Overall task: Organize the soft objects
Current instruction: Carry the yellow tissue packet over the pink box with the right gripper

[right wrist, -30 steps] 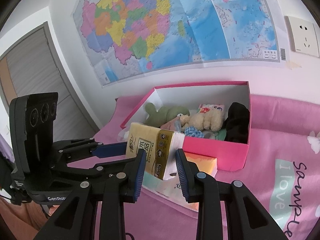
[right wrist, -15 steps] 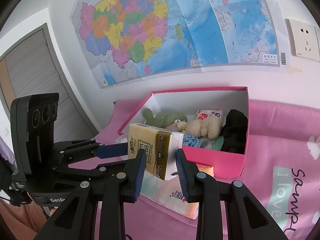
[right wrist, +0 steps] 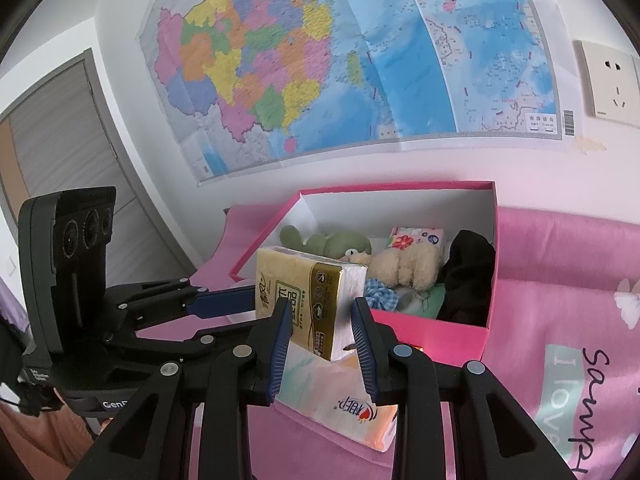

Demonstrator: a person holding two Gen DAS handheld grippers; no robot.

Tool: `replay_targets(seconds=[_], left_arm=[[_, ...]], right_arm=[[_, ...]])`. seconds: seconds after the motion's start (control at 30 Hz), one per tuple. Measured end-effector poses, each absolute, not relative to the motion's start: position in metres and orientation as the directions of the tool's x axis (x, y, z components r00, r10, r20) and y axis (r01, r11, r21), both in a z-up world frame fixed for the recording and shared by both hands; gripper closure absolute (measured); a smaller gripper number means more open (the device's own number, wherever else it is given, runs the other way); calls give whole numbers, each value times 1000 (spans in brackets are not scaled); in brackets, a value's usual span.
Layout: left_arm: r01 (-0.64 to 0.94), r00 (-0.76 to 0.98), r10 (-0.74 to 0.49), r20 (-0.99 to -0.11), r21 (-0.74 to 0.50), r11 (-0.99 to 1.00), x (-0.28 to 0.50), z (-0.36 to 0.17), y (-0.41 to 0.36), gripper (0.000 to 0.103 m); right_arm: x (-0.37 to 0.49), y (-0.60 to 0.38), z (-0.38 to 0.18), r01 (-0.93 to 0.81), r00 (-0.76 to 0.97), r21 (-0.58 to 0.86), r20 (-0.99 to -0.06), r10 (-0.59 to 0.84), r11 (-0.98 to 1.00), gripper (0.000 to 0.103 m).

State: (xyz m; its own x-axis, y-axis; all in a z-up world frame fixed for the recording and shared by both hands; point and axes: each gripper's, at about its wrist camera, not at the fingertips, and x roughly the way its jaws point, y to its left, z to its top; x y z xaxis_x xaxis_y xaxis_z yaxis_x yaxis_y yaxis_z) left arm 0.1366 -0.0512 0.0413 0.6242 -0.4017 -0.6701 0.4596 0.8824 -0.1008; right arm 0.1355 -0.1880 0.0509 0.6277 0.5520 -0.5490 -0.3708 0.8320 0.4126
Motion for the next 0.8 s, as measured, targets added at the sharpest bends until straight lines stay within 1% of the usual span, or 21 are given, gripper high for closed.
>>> replay_targets(seconds=[0.8], left_arm=[[433, 634, -394, -665, -117, 894, 166, 46, -46, 62]], right_arm=[[159, -186, 54, -356, 637, 431, -537, 553, 829, 71]])
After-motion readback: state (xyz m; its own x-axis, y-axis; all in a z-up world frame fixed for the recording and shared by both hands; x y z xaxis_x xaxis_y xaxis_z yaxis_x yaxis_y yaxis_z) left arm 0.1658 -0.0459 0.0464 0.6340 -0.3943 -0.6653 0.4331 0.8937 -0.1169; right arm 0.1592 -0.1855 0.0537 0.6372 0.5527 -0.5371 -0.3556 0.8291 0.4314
